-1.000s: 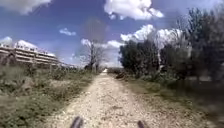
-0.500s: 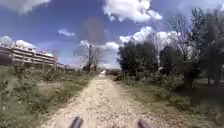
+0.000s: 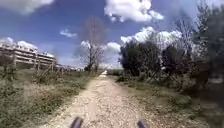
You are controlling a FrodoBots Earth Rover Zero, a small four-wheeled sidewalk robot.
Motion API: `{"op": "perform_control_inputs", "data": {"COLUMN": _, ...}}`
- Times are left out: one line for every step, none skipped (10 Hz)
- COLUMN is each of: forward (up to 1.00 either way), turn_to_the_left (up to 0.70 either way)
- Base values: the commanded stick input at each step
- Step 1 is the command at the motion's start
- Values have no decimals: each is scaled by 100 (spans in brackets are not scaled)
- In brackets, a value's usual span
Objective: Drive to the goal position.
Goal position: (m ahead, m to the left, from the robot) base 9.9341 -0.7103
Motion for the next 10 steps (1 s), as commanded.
{"op": "perform_control_inputs", "data": {"forward": 100, "turn_to_the_left": 0}}
{"op": "perform_control_inputs", "data": {"forward": 100, "turn_to_the_left": 10}}
{"op": "perform_control_inputs", "data": {"forward": 100, "turn_to_the_left": 26}}
{"op": "perform_control_inputs", "data": {"forward": 100, "turn_to_the_left": 7}}
{"op": "perform_control_inputs", "data": {"forward": 100, "turn_to_the_left": 23}}
{"op": "perform_control_inputs", "data": {"forward": 100, "turn_to_the_left": 5}}
{"op": "perform_control_inputs", "data": {"forward": 100, "turn_to_the_left": 0}}
{"op": "perform_control_inputs", "data": {"forward": 100, "turn_to_the_left": 0}}
{"op": "perform_control_inputs", "data": {"forward": 100, "turn_to_the_left": 1}}
{"op": "perform_control_inputs", "data": {"forward": 100, "turn_to_the_left": 22}}
